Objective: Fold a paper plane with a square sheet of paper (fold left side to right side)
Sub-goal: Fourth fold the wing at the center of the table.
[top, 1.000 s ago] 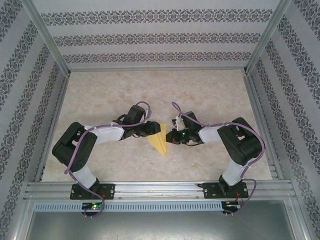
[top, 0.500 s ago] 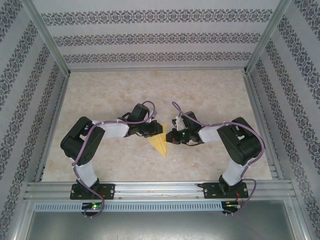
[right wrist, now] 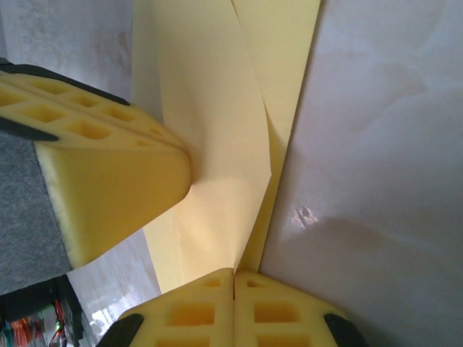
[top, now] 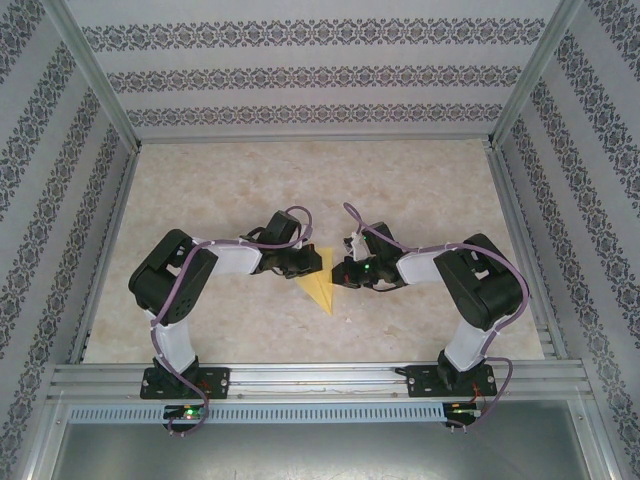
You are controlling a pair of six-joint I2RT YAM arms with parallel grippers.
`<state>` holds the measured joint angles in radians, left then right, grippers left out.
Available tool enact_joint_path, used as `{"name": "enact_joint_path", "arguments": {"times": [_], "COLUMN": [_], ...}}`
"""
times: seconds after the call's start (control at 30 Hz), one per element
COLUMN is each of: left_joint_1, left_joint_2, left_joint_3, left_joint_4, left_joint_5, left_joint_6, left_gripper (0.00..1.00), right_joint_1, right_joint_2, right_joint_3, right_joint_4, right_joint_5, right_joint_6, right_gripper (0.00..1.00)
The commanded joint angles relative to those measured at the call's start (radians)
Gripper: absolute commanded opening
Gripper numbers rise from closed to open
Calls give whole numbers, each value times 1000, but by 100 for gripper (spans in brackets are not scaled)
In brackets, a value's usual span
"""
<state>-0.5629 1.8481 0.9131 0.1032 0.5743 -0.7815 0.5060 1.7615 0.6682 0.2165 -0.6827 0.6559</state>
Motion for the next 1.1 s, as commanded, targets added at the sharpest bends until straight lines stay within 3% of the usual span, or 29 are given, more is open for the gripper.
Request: {"name": "enact_joint_path", "arguments": {"times": [0.0,0.33,0.63,0.87,0.97,1.07], "left_joint_1": [-1,7,8,8,7,7], "left_joint_2": [16,25,35,37,39,38], "left_joint_3": [-21,-65,-89,-91,-88,-88], "left_joint_4": [-31,-15,2,8,5,4], "left_joint_5": [-29,-54,-55,-57,-57,-57], "left_joint_6": [29,21,14,11,12,13], "left_gripper": [8,4,2,2,2,2], "right_joint_1": [30,28,0,-30,-31,-12], "right_joint_2": [111,88,-36,-196,-249,-286], "right_joint_3": [-21,-9,29,26,-1,-44], "right_joint_4": [-48,-48,-53,-164,-191,-158], "right_joint_5": [132,107,39,70,61,8], "right_joint_6": [-35,-32,-13,-45,-47,-12], "right_gripper": [0,1,18,31,30,20]}}
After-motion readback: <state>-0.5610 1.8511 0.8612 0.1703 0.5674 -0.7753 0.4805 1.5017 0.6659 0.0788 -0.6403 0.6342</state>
